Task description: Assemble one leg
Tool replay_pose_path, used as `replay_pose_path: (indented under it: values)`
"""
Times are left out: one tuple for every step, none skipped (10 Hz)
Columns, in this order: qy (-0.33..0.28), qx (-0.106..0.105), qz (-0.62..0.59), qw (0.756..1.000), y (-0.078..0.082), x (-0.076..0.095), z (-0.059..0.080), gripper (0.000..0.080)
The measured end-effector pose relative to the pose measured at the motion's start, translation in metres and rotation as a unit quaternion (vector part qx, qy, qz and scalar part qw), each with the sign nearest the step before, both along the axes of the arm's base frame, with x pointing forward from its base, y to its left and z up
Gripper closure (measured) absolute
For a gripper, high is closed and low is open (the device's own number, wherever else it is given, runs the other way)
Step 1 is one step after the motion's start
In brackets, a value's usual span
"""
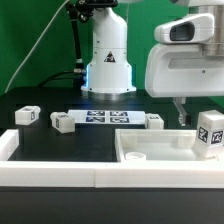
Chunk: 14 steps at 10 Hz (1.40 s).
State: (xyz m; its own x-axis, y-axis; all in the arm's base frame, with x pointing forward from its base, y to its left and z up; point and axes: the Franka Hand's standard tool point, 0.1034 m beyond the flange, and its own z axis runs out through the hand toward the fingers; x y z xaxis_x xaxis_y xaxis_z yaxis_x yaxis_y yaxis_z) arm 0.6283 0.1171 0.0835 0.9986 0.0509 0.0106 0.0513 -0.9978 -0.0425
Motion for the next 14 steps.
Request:
replay_pose_path:
  values:
    - [-0.002, -0.002, 0.051, 0.999, -0.0025, 0.0009, 0.0, 0.015]
    - [-0.005, -0.006, 0.102, 0.995, -0.0045, 0.0013, 0.0, 0.015]
    - [-0.005, -0.005, 0.12, 0.993, -0.0047, 0.0013, -0.0001, 0.0173]
    - [-0.005, -0.005, 0.116, 0.993, -0.0046, 0.0013, -0.0001, 0.0173]
    - [-0.005, -0.006, 0.116, 0.993, -0.0047, 0.0013, -0.0001, 0.0375]
    - [-0.005, -0.005, 0.112, 0.994, -0.0046, 0.0012, -0.0001, 0.0375]
    - [-0.004, -0.005, 0.102, 0.995, -0.0045, 0.0008, -0.0005, 0.0509]
    - [-0.004, -0.005, 0.093, 0.996, -0.0044, 0.0009, -0.0005, 0.0509]
    - [-0.003, -0.005, 0.044, 0.999, -0.0029, 0.0006, -0.0005, 0.0509]
    - [0.0, -0.002, -0.023, 1.0, -0.0007, -0.0005, -0.0011, 0.0509]
    - [0.004, 0.002, -0.09, 0.996, 0.0002, -0.0016, -0.0021, 0.0509]
    - [0.003, 0.003, -0.144, 0.99, 0.0002, -0.0012, -0.0022, 0.0509]
    - [0.002, 0.004, -0.185, 0.983, 0.0003, -0.0007, -0.0022, 0.0509]
    - [0.004, 0.003, -0.258, 0.966, 0.0004, -0.0011, -0.0024, 0.0508]
